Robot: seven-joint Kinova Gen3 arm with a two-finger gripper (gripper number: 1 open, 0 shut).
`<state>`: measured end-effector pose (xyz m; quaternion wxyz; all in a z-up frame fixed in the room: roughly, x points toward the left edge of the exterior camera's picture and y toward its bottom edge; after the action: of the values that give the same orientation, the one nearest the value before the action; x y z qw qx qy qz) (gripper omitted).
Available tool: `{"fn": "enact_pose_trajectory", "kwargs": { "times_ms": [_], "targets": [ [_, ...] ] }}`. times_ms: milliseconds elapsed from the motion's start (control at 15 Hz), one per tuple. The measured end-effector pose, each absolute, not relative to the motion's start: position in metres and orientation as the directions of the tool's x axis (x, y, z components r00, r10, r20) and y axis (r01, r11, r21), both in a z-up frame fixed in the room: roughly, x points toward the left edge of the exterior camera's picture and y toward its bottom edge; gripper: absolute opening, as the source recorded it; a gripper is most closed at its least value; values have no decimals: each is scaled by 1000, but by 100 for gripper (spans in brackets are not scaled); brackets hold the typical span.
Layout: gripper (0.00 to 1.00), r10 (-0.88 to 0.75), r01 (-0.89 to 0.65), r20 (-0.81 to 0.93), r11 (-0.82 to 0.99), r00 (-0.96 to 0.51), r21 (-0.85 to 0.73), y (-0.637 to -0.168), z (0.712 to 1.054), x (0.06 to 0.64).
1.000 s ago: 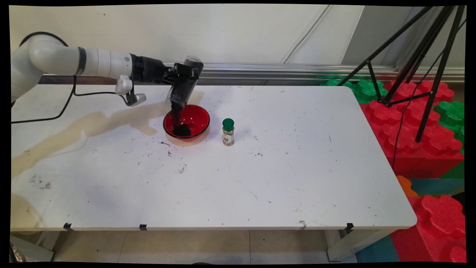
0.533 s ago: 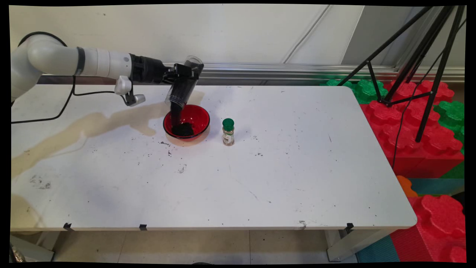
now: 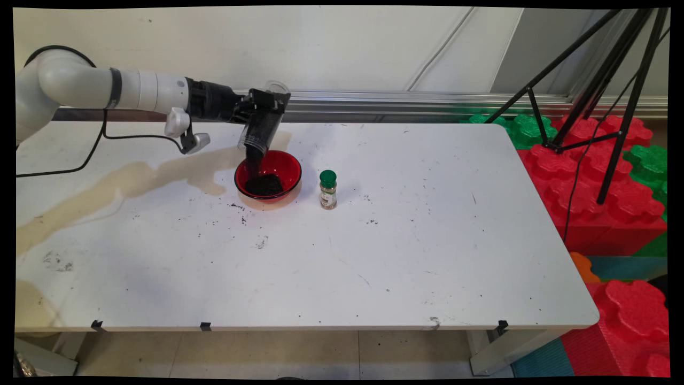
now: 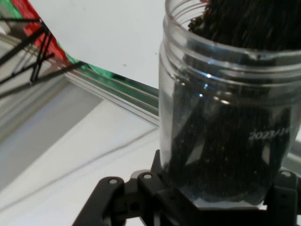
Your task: Pour the black seasoning powder in the red bowl
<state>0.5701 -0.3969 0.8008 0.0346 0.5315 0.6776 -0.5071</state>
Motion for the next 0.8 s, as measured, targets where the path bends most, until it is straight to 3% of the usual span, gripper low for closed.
{"fn": "enact_pose_trajectory", "kwargs": {
  "times_ms": [800],
  "targets": [
    [0,652,540,-267,259,-709,-801,-398,796,577]
  ]
}}
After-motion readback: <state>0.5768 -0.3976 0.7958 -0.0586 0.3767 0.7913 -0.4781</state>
